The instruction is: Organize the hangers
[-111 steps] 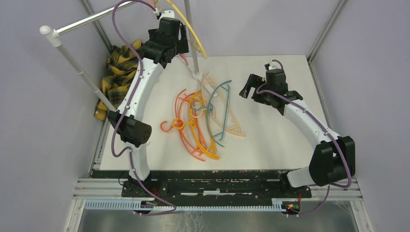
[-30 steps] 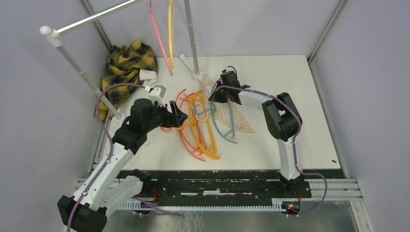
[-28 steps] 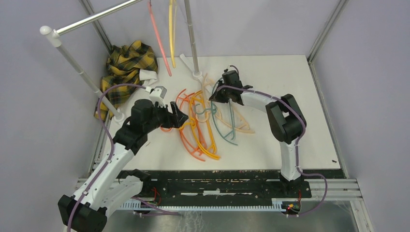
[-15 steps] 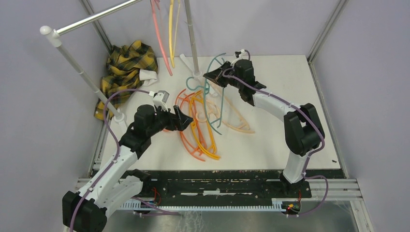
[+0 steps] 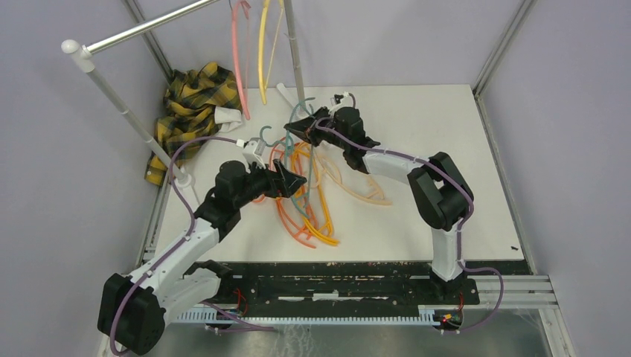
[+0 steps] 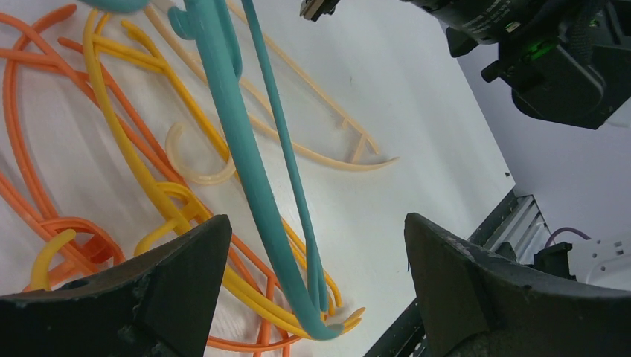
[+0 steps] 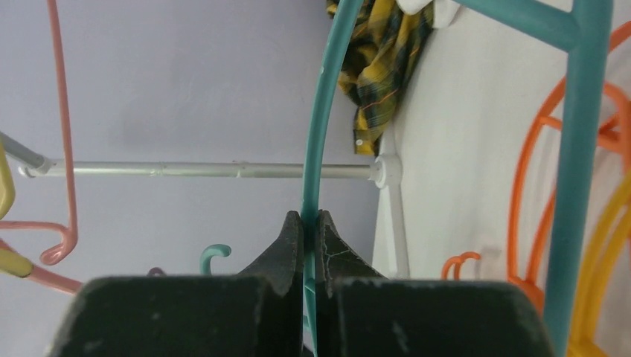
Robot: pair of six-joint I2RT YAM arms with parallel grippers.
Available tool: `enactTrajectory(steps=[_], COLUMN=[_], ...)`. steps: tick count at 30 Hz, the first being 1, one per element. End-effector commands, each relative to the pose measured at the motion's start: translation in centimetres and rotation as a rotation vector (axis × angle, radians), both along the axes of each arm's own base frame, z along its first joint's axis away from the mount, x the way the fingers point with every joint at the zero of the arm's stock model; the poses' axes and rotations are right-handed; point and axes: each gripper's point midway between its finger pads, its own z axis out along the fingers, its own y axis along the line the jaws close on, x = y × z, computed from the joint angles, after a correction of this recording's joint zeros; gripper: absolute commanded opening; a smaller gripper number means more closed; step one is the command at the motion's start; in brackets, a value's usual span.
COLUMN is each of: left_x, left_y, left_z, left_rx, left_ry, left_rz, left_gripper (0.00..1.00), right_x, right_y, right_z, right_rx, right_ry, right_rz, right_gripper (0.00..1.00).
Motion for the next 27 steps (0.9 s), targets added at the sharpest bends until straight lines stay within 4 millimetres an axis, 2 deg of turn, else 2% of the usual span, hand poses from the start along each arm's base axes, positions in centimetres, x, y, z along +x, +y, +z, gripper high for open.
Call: enactTrajectory(steps=[1, 7, 9, 13, 16, 18, 19, 21, 22, 23, 24, 27], left_x=[0.5, 0.2, 0.1, 0.2, 0.3, 0.5, 0.6, 0.8, 0.9, 0.9, 1.0, 1.2], left_y=[-0.4, 0.2, 0.2, -0.1, -0.4, -0.4, -0.2, 0.3, 0.8, 1.3, 1.9, 3.9], left_z=[-0.4, -3.1, -3.7, -4.1, -4.0, -3.7, -3.7, -3.5, -3.6, -3.7, -3.9, -4.3], left_rx=[-0.031, -0.005, 0.004, 0.013, 0.008, -0.001, 0.001, 0.01, 0.022, 0.039, 0.058, 0.116], left_ry=[-0.004, 0.037, 0.045, 0.056, 0.065, 0.072, 0.077, 0.08, 0.086, 0.097, 0.107, 0.132], left_rz=[0.02, 0.042, 0.043, 0.024, 0.011, 0.024, 0.04, 0.075, 0.102, 0.13, 0.159, 0.264], left_gripper=[0.92, 0.9, 0.83, 0.5, 0.23, 0.06, 0.03, 0.03, 0.03, 0.03, 0.03, 0.03], right_x=[-0.5, -1.4, -1.6, -2.1, -2.1, -2.2, -2.3, -2.4, -2.5, -2.5, -2.5, -2.4], right_y=[1.5, 1.5, 1.5, 1.8, 1.8, 1.9, 2.0, 1.7, 1.4, 0.9, 0.5, -1.4], right_z=[8.2, 10.4, 10.6, 10.1, 8.9, 7.5, 6.8, 5.2, 4.4, 3.3, 2.2, -0.7], right_rx=[0.253, 0.406, 0.417, 0.415, 0.4, 0.377, 0.358, 0.314, 0.286, 0.247, 0.207, 0.101], right_ry=[-0.117, -0.09, -0.082, -0.053, -0.029, -0.006, 0.003, 0.024, 0.031, 0.043, 0.05, 0.073], right_rz=[0.035, 0.067, 0.08, 0.103, 0.105, 0.112, 0.116, 0.113, 0.109, 0.102, 0.093, 0.055], right_gripper=[0.01, 0.01, 0.01, 0.01, 0.02, 0.09, 0.12, 0.23, 0.4, 0.81, 0.98, 1.0])
